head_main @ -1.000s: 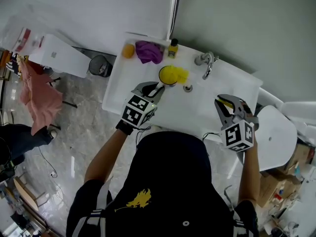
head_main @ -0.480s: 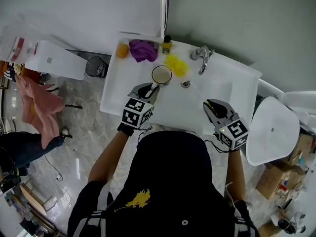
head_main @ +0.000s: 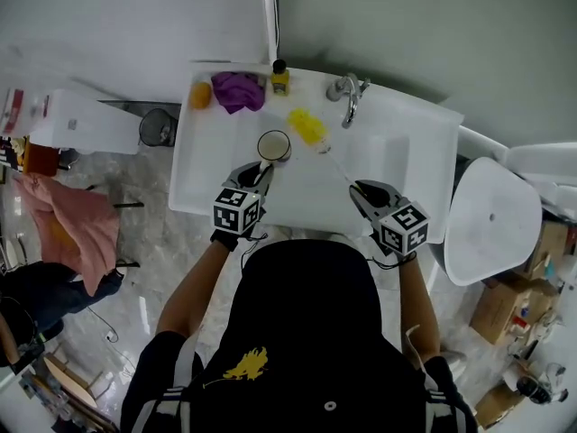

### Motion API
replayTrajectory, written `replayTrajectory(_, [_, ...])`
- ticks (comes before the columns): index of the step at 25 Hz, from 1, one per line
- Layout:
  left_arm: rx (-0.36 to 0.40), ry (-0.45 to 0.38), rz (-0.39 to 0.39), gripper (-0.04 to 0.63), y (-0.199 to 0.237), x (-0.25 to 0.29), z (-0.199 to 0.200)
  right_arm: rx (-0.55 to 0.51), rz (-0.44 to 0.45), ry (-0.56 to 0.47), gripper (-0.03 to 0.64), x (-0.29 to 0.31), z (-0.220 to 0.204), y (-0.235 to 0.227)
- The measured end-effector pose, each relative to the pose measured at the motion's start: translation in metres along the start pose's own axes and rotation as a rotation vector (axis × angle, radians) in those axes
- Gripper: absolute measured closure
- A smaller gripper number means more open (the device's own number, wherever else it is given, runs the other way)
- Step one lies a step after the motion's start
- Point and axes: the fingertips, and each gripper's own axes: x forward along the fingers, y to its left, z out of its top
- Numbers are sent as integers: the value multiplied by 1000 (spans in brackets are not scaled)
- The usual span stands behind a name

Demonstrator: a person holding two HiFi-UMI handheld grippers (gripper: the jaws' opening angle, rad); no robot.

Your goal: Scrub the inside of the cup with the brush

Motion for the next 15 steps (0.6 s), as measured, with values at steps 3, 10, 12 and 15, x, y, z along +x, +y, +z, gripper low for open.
replayTrajectory(3, [-34, -14, 18, 522, 7, 5, -8, 28, -18, 29, 543, 3, -20, -10])
replayTrajectory(10, [-104, -1, 64, 522, 25, 12, -30, 4, -112, 209, 543, 19, -74, -34])
replayTrajectory(12, [-124, 4, 73, 522, 31, 19, -39, 38, -141, 229, 543, 29, -85, -44])
replayTrajectory(15, [-138, 36, 63, 522, 32, 34, -56, 78, -187, 267, 543, 44, -102, -57])
